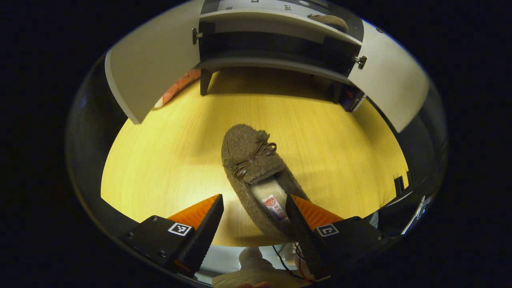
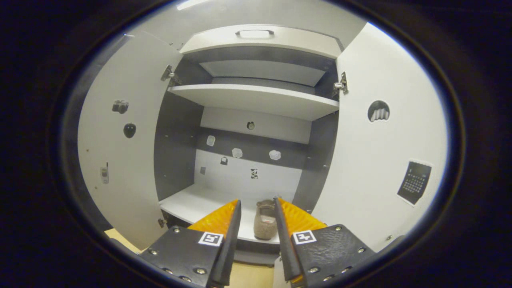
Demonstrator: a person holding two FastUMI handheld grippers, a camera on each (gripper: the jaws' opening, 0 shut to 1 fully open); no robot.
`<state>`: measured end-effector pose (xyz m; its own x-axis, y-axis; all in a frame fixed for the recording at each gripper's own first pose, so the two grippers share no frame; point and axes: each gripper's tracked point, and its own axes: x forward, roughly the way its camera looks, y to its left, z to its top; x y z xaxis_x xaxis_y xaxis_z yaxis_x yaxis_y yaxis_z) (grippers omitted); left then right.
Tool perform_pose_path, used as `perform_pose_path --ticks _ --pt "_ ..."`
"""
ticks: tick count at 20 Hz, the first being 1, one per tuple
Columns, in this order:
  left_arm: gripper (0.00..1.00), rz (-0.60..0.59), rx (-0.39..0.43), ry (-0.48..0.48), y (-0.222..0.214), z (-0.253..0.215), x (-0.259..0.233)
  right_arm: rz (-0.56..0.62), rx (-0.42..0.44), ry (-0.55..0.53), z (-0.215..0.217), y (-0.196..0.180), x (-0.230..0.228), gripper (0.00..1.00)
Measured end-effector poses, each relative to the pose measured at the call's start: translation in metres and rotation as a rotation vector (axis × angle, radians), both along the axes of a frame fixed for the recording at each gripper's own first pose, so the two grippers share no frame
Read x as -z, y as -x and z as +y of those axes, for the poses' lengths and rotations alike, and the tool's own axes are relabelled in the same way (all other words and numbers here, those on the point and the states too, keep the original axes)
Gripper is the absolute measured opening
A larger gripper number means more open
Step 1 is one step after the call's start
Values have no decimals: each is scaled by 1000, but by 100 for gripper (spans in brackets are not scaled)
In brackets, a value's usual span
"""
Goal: Grab one shoe with the right hand and put it into the shoe cabinet, grab the other shoe with the left hand and put it into the shoe cabinet; then close the right door with the right hand and the left door with the left hand.
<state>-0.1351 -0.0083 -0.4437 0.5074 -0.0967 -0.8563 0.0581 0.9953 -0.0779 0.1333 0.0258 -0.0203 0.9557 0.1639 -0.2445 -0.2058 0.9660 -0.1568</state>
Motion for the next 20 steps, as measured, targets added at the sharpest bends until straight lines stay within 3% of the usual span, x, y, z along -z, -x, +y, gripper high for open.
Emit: perform_pose_path --ticks 5,7,8,10,11,12,13,14,15,16,18,20 --pt "94 -10 -111 17 -16 8 27 -3 -23 19 -5 29 -6 49" --pt "85 -13 -133 50 -22 4 35 4 -39 19 -3 42 -8 49" --pt "72 -17 -143 62 -25 1 34 9 -52 11 0 48 -9 46" --pt "60 -11 -156 56 -24 1 34 10 -64 1 0 60 -13 49" --pt "58 -11 -162 60 -25 1 34 10 -66 -2 0 66 -15 46" --pt "52 -8 -175 39 -26 7 35 8 -67 -2 -2 72 -17 52" --pt "51 -1 -190 38 -26 12 35 4 -65 -3 -3 78 -19 46" --pt "25 10 -220 31 -26 16 35 -2 -66 -1 -4 84 -22 46" --pt "21 21 -249 27 -27 20 35 -10 -61 3 -7 89 -26 49" --pt "7 27 -265 22 -27 22 34 -16 -57 7 -10 95 -28 46" --pt "1 29 -261 11 -26 25 29 -15 -44 -5 -17 105 -33 49" --pt "1 27 -244 3 -28 26 28 -11 -25 -26 -26 113 -36 49"
